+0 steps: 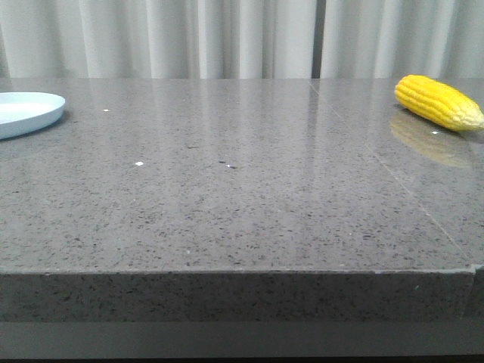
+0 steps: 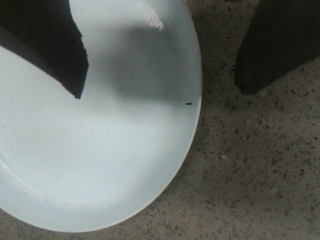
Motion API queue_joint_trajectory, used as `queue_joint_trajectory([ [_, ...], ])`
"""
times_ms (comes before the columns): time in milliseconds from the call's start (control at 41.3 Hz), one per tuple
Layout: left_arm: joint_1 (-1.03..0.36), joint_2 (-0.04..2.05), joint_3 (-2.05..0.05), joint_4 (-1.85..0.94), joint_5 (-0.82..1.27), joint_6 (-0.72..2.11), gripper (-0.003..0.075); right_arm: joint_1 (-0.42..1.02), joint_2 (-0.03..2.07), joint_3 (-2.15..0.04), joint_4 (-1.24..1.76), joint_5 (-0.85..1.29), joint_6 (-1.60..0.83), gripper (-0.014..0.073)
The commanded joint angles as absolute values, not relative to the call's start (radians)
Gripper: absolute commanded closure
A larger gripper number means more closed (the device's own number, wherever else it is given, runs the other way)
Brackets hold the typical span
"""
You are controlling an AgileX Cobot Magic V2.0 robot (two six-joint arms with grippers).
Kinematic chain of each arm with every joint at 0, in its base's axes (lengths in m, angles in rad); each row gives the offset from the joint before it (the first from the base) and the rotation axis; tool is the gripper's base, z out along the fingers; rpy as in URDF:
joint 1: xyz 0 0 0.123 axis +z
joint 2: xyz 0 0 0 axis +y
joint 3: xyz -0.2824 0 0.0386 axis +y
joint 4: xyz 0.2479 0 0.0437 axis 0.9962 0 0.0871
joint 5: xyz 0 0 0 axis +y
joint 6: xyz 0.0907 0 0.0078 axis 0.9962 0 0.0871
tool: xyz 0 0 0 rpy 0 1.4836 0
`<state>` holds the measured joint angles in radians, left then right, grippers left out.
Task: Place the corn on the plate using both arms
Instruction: 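Lower the left gripper to the light-blue plate's rim and grasp it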
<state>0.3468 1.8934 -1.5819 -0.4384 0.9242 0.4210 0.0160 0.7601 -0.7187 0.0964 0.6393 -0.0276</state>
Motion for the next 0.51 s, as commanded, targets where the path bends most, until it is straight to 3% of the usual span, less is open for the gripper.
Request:
queue_joint_trajectory([
  [0, 0.349, 1.866, -1.631, -0.484, 0.924, 0.423, 0.0137, 0.011, 0.762, -0.749, 0.101, 0.569, -0.039, -0.0039],
  [145, 0.349, 1.877, -1.635, -0.484, 0.944, 0.423, 0.0223, 0.011, 0.762, -0.749, 0.101, 0.569, -0.039, -0.0039],
  [485, 0.349, 1.877, -1.635, -0.476, 0.954, 0.421, 0.0679, 0.011, 0.762, -0.749, 0.101, 0.569, -0.039, -0.0039],
])
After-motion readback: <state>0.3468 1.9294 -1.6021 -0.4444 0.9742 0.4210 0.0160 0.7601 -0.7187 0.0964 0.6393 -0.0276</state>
